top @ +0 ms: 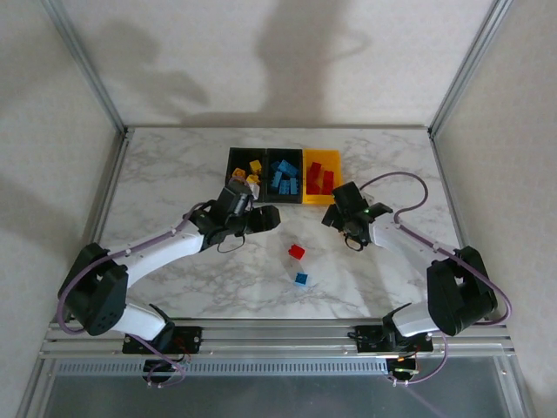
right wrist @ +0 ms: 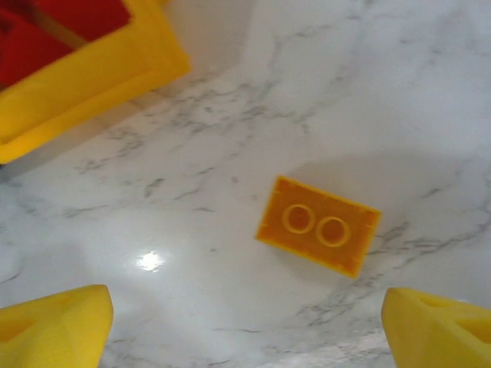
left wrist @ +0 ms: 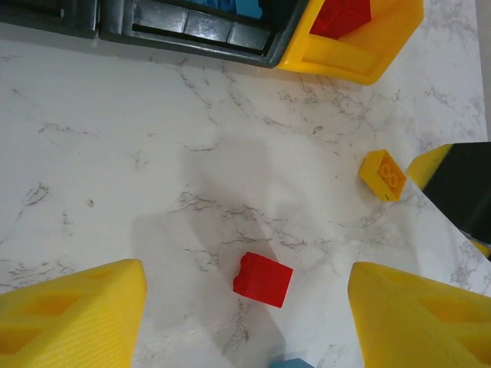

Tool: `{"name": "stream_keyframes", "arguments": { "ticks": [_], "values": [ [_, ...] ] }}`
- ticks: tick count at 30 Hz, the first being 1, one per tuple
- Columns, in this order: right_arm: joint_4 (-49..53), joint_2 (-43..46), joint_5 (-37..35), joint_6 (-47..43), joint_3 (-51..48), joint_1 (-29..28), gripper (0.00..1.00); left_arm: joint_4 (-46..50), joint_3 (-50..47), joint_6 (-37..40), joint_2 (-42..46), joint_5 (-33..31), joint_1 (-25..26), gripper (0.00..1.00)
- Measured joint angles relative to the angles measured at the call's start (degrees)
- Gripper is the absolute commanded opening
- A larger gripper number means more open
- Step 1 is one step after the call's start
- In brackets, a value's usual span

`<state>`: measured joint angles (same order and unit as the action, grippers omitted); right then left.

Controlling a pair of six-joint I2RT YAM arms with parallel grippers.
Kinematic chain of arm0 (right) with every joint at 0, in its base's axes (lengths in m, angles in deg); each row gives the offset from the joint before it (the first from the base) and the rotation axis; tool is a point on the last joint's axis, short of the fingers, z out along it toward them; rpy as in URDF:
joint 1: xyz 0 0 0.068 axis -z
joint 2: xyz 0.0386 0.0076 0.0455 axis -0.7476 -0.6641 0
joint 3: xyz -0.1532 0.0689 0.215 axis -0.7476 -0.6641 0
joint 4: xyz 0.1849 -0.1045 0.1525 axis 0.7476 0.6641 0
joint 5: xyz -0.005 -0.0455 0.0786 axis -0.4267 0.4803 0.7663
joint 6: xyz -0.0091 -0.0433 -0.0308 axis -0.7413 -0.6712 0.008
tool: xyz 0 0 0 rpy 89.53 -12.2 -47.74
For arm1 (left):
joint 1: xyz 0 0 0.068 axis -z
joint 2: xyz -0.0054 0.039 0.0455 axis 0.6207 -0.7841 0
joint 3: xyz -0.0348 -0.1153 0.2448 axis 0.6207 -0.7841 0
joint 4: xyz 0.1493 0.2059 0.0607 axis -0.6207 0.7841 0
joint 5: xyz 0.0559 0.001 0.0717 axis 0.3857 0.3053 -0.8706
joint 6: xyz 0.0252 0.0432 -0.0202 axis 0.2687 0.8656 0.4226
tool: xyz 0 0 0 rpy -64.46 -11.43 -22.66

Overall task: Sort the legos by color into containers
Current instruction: Pick up the lego from the middle-right of the table.

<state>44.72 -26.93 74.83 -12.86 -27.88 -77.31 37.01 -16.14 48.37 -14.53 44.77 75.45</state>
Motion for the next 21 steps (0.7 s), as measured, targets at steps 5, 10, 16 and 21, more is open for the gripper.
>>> {"name": "stream_keyframes", "arguments": {
  "ticks": [5, 10, 16, 21],
  "values": [
    [-1.3, -2.3, -0.8, 1.5, -1.5, 1.4, 0.92, 0.0, 0.0, 0.2, 0.0, 0.0, 0.1, 0.7],
    [-3.6, -6.6, -0.8, 1.9, -1.7, 2.2, 0.88, 0.0, 0.0, 0.4, 0.0, 0.0, 0.1, 0.7],
    [-5.9, -9.6, -0.7, 2.1, -1.7, 3.1, 0.71, 0.0, 0.0, 0.4, 0.0, 0.0, 0.1, 0.7],
    [-7.2, -10.1, -0.5, 1.4, -1.7, 3.6, 0.61, 0.0, 0.0, 0.3, 0.0, -0.1, 0.1, 0.7]
  ]
}}
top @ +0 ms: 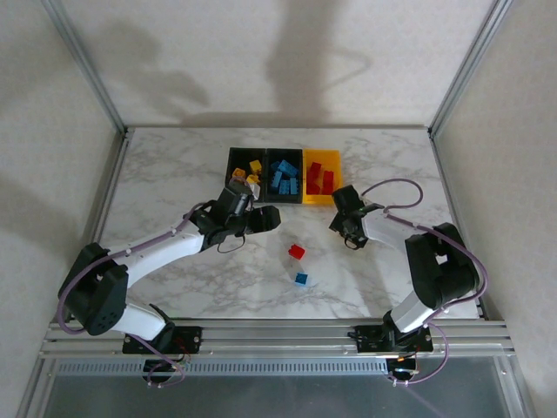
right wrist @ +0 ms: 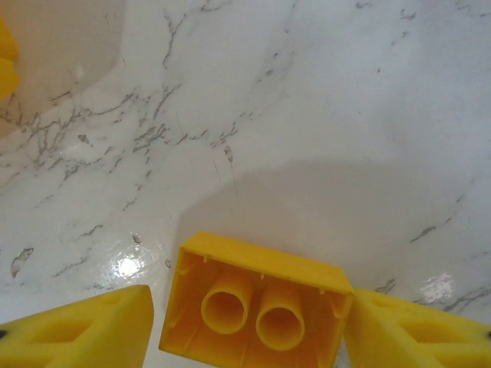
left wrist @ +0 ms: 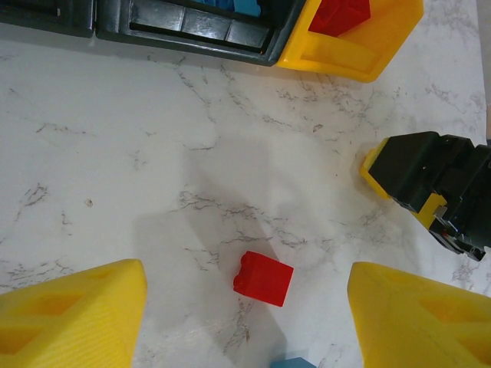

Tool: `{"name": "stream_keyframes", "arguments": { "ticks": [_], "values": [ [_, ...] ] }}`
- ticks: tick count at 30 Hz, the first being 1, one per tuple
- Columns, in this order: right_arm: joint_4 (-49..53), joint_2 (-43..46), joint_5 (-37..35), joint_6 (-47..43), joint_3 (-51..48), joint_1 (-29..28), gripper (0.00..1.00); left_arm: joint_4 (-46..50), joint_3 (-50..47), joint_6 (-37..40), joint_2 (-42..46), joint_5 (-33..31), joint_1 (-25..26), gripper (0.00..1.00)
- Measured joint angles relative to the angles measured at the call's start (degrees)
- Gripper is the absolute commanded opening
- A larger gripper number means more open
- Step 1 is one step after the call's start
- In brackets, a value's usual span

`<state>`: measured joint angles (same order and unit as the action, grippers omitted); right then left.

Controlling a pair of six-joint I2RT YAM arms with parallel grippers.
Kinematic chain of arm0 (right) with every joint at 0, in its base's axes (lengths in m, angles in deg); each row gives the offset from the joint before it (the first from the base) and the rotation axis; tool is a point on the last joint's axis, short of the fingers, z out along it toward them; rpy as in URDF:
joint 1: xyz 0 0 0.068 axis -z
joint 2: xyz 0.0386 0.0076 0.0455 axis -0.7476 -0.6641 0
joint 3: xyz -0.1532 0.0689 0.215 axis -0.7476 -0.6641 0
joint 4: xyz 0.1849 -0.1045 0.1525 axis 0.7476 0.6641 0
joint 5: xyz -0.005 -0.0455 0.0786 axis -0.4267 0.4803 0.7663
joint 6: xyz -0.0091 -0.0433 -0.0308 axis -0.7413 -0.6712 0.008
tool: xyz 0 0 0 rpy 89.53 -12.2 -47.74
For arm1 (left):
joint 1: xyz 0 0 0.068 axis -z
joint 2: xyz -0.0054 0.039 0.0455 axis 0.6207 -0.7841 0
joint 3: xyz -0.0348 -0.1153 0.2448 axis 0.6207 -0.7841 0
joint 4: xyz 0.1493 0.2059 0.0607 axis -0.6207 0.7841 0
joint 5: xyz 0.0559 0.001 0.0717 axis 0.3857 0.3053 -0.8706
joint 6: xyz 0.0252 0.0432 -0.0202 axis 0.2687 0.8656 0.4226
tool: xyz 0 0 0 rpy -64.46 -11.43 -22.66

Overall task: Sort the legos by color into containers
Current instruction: Pick up the lego from the middle-right of the table, then place the lego in the container.

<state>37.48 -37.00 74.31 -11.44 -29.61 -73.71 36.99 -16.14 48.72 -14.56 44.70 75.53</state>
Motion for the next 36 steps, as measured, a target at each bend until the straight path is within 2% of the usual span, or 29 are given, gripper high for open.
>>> {"name": "stream_keyframes", "arguments": {
  "ticks": [6, 12, 17, 26, 36],
  "values": [
    [-1.0, 1.1, 0.2, -0.6, -0.7, 0.0, 0.52, 0.0, 0.0, 0.0, 0.0, -0.7, 0.0, 0.7],
    [0.1, 5.1, 0.0, -0.9, -0.3, -0.8, 0.53, 0.1, 0.0, 0.0, -0.1, -1.7, -0.5, 0.7],
    [1.6, 4.8, -0.1, -3.2, 5.5, -5.0, 0.53, 1.5, 0.0, 0.0, 0.1, -2.9, -3.2, 0.7],
    [1.8, -9.4, 0.8, -8.6, 29.0, -13.5, 0.53, 5.0, -4.3, 0.0, 8.9, -5.8, -12.2, 0.7],
    [1.7, -28.5, 4.5, -13.4, 53.1, -17.2, 0.54, 7.8, -8.2, 0.0, 15.0, -6.3, -16.3, 0.72]
  ]
}}
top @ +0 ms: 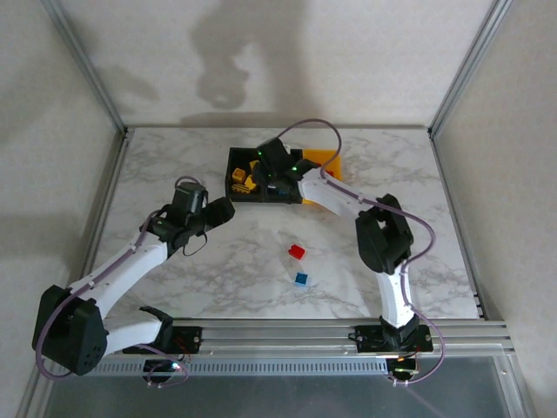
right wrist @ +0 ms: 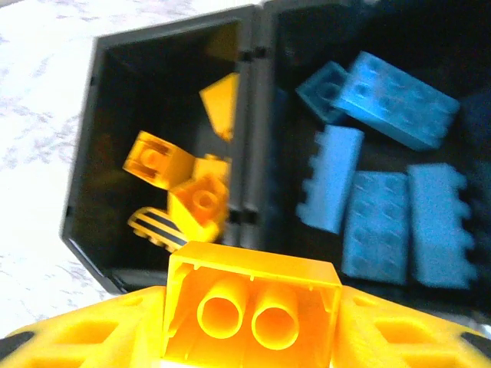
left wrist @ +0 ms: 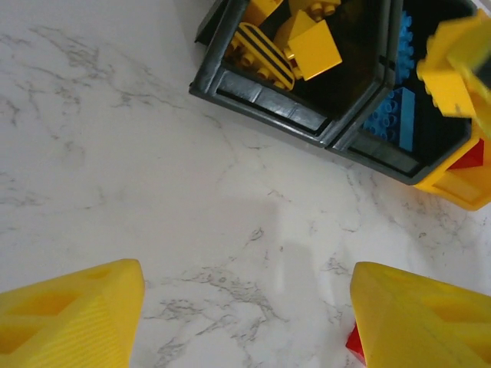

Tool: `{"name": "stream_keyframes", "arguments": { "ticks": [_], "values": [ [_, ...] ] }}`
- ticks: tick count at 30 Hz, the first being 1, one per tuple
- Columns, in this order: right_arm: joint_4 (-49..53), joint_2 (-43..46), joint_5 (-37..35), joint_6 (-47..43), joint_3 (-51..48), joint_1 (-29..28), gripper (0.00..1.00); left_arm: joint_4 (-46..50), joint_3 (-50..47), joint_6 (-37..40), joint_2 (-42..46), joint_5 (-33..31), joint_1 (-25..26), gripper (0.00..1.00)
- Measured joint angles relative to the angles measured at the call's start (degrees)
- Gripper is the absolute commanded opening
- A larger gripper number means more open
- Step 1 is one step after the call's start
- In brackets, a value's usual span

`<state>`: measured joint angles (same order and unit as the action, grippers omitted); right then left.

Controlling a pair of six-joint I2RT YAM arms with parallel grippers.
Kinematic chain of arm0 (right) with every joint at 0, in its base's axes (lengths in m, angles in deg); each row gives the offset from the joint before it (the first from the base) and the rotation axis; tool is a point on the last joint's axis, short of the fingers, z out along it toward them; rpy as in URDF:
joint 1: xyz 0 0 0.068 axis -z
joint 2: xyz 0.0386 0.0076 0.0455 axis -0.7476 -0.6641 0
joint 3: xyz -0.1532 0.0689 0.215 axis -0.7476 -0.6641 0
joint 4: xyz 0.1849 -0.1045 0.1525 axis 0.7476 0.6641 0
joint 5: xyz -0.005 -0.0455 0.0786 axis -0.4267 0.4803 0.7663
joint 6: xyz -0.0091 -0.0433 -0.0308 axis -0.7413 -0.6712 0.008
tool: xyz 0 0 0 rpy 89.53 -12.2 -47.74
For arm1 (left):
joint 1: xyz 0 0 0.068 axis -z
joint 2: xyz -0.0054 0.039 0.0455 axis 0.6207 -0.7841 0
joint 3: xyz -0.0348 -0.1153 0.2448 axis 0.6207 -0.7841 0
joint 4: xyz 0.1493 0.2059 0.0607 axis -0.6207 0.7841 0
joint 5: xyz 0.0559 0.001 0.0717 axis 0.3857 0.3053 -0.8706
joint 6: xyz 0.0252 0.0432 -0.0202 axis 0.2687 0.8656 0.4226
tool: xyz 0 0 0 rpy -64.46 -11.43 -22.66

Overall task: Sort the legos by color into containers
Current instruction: Place the lego in the container.

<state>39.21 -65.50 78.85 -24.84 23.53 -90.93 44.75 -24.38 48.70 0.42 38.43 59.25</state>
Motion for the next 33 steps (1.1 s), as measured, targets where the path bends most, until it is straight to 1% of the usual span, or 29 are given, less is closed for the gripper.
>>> {"name": "stream_keyframes", "arguments": {
  "ticks": [4, 14, 22, 30, 33],
  "values": [
    [0.3, -6.6, 1.6, -1.5, 8.1, 0.0, 0.54, 0.2, -0.6, 0.0, 0.0, 0.0, -0.2, 0.72],
    [1.5, -17.7, 4.3, -3.0, 23.8, 0.0, 0.58, 0.3, -0.8, 0.0, 0.0, 0.1, -0.6, 0.71],
    [2.1, -18.6, 4.5, -3.2, 24.5, 0.3, 0.59, 0.3, -0.8, 0.0, 0.0, 0.1, -0.9, 0.71],
    [2.2, -18.5, 4.5, -4.2, 24.4, 0.6, 0.64, 0.3, -0.8, 0.0, 0.0, 0.3, -0.9, 0.71],
    [1.8, -16.4, 4.0, -5.4, 21.6, 0.3, 0.66, 0.2, -0.8, 0.0, 0.0, 0.8, -0.9, 0.72]
  ]
}}
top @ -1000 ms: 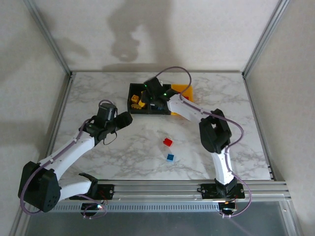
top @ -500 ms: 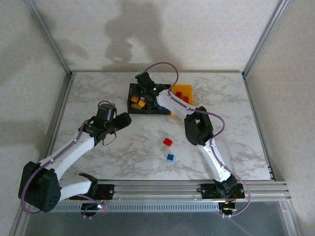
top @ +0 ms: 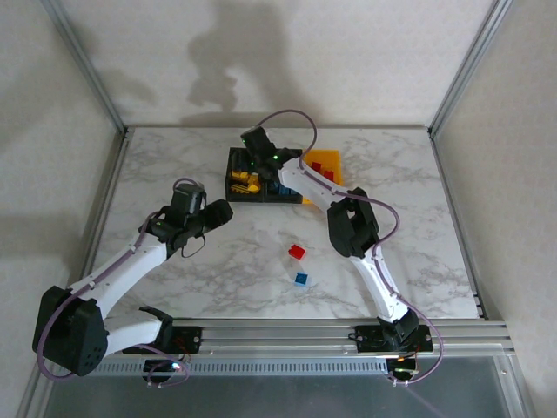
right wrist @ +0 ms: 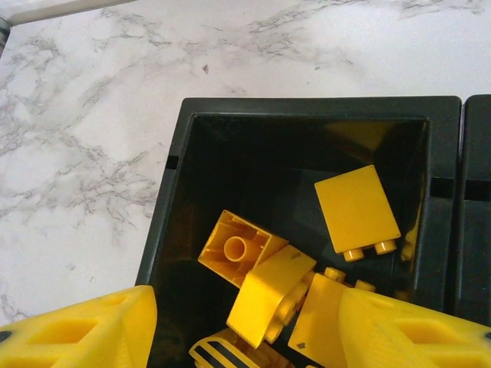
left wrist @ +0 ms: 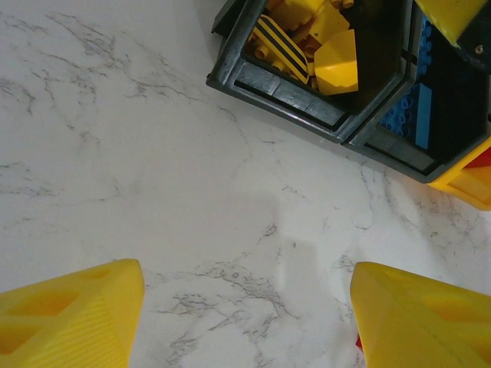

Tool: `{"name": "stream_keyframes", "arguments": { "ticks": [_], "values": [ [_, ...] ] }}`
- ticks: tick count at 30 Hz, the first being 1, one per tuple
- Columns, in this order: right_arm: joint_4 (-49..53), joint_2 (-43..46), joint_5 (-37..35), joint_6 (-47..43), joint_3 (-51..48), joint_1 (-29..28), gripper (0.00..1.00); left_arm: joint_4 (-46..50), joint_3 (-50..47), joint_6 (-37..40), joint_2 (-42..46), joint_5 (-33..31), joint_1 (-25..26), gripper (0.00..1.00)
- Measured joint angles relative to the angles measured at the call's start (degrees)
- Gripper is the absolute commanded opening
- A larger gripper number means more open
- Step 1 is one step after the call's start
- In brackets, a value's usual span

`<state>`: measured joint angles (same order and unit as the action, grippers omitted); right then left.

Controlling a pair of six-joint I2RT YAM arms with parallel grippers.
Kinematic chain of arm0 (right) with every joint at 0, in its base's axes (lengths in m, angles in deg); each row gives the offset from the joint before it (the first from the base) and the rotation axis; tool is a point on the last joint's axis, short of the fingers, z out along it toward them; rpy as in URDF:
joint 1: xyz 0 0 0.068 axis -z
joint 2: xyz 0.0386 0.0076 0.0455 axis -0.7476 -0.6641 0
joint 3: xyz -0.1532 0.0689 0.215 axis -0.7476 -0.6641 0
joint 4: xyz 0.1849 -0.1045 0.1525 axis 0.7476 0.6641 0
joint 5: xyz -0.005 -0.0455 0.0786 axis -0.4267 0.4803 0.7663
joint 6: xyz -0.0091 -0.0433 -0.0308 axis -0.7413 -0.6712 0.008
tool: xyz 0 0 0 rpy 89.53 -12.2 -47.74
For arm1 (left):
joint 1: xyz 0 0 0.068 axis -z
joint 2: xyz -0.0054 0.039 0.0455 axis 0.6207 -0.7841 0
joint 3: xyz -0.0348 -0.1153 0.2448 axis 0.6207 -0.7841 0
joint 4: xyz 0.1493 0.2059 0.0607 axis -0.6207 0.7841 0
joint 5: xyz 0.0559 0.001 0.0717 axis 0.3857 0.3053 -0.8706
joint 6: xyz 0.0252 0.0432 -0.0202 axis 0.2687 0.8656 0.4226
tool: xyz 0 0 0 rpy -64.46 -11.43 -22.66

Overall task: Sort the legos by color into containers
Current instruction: Place the lego in the container, then pick up the lego from the center of the table.

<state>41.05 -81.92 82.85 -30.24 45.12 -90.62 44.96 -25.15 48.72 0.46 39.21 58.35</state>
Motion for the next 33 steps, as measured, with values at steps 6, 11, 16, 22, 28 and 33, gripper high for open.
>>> {"name": "stream_keyframes", "arguments": {
  "ticks": [6, 11, 16, 22, 28, 33],
  "values": [
    [-2.0, 13.3, -1.4, -2.3, -15.5, -1.3, 0.68, 0.0, 0.0, 0.0, 0.0, 1.8, 0.2, 0.71],
    [-4.6, 28.9, -2.1, -2.9, -30.9, -1.7, 0.71, 0.0, 0.0, 0.2, -0.5, 3.1, 1.6, 0.71],
    [-3.9, 39.6, -2.7, -1.1, -43.1, -1.7, 0.73, 0.1, 0.6, 1.0, -1.9, 5.2, 4.2, 0.71],
    [0.3, 41.5, -1.3, 5.9, -54.2, -1.7, 0.77, 0.5, 0.7, 2.5, -1.7, 6.6, 7.4, 0.71],
    [2.9, 41.6, 0.8, 13.3, -62.4, -2.9, 0.8, 0.9, -0.1, 3.5, 0.5, 8.1, 10.4, 0.72],
    [3.1, 41.2, 1.8, 17.8, -64.4, -4.9, 0.8, 0.9, -1.9, 3.5, 1.4, 8.3, 10.5, 0.72]
  ]
}}
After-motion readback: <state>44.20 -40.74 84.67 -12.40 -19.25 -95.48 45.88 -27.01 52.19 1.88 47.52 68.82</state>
